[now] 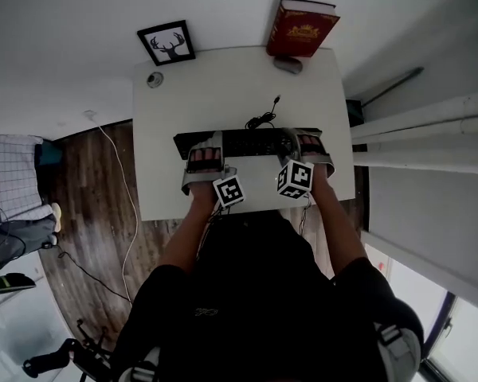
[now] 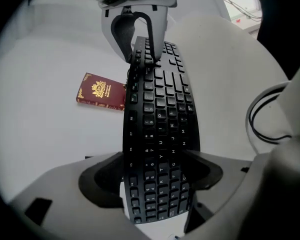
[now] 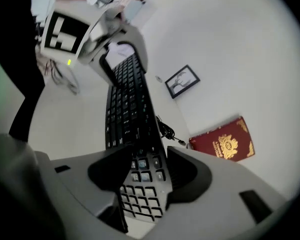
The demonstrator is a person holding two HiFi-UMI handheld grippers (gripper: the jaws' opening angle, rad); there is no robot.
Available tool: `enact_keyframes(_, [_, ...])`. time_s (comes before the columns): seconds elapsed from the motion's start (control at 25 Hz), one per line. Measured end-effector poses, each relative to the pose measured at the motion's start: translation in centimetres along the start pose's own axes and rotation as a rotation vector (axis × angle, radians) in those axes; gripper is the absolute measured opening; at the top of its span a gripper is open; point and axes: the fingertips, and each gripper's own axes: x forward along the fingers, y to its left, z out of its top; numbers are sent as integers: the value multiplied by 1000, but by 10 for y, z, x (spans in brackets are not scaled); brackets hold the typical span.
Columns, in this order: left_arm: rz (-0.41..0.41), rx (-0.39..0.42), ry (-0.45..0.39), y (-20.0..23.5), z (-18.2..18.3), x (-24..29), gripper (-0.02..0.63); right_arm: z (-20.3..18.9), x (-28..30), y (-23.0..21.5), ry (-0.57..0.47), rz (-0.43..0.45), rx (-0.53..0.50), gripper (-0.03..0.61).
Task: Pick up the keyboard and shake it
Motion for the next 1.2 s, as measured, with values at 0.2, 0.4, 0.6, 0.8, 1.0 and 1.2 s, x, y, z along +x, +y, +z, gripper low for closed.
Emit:
enact_keyframes(0.2, [148, 149, 121, 14, -14, -11, 353, 4, -34, -12, -115, 253, 141, 250])
enact_keyframes(0.4, [148, 108, 105, 5, -11, -6, 351, -39, -23, -12, -25, 487, -113, 256])
enact_keyframes(0.6, [161, 88, 113, -5, -7, -8, 353, -41, -21, -2, -34, 582, -134, 247])
enact_keyframes(0.8, [156, 110, 129, 9, -5, -9, 347, -46, -14, -1, 4, 495, -195, 175])
enact_keyframes(1.0, [24, -244, 14, 12, -27, -30, 236, -46, -18, 4, -22, 458, -206, 173])
enact_keyframes(1.2, [-175, -646, -113, 29, -90, -56, 257, -43, -22, 4, -23, 411, -219, 173])
